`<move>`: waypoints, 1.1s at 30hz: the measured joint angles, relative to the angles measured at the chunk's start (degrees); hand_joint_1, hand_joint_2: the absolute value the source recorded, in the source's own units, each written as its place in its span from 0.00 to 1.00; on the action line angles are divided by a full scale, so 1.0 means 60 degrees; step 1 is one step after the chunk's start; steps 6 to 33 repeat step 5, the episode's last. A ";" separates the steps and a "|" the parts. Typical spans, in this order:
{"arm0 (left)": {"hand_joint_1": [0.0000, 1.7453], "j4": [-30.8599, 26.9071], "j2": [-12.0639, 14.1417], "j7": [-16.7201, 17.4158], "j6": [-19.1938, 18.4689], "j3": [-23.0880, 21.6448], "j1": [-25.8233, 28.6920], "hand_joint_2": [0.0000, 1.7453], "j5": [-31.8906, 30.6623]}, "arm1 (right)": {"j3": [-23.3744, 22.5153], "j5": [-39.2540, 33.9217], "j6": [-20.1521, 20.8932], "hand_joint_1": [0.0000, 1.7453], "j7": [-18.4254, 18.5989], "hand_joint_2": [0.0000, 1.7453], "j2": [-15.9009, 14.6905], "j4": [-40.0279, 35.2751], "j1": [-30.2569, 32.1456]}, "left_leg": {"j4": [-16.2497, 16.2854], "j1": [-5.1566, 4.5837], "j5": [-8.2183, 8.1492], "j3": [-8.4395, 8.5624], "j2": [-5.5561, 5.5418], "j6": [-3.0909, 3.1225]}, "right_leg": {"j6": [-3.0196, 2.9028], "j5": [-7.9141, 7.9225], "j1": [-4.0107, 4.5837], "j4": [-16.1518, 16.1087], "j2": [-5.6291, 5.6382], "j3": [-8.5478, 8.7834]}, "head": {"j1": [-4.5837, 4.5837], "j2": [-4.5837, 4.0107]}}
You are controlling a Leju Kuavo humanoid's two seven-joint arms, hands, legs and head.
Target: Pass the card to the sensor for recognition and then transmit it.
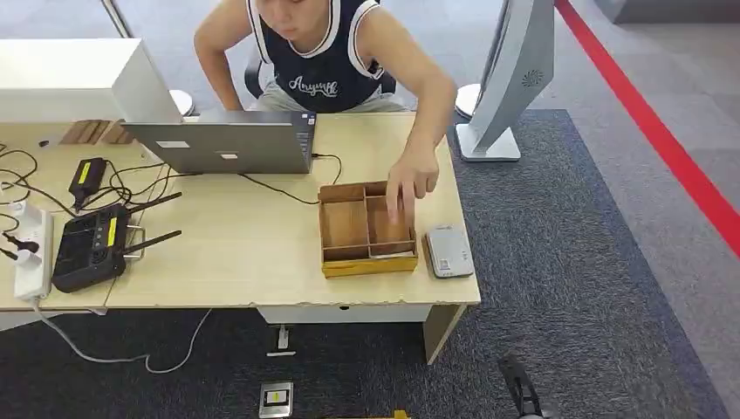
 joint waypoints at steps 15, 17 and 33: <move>0.00 0.0011 0.0087 -0.0156 0.0000 0.0000 0.0001 0.00 -0.0004 | -0.0004 -0.0309 0.0047 0.00 0.0065 1.00 -0.0007 0.0004 0.0026 | 0.0000 0.0000 0.0000 0.0001 0.0000 0.0000 | 0.0000 0.0000 0.0000 0.0000 0.0000 -0.0001 | 0.0004 0.0000; 0.00 0.0011 0.0087 -0.0156 0.0000 0.0000 0.0001 0.00 -0.0004 | -0.0004 -0.0309 0.0047 0.00 0.0065 1.00 -0.0007 0.0004 0.0026 | 0.0000 0.0000 0.0000 0.0001 0.0000 0.0000 | 0.0000 0.0000 0.0000 0.0000 0.0000 -0.0001 | 0.0004 0.0000; 0.00 0.0011 0.0087 -0.0156 0.0000 0.0000 0.0001 0.00 -0.0004 | -0.0004 -0.0309 0.0047 0.00 0.0065 1.00 -0.0007 0.0004 0.0026 | 0.0000 0.0000 0.0000 0.0001 0.0000 0.0000 | 0.0000 0.0000 0.0000 0.0000 0.0000 -0.0001 | 0.0004 0.0000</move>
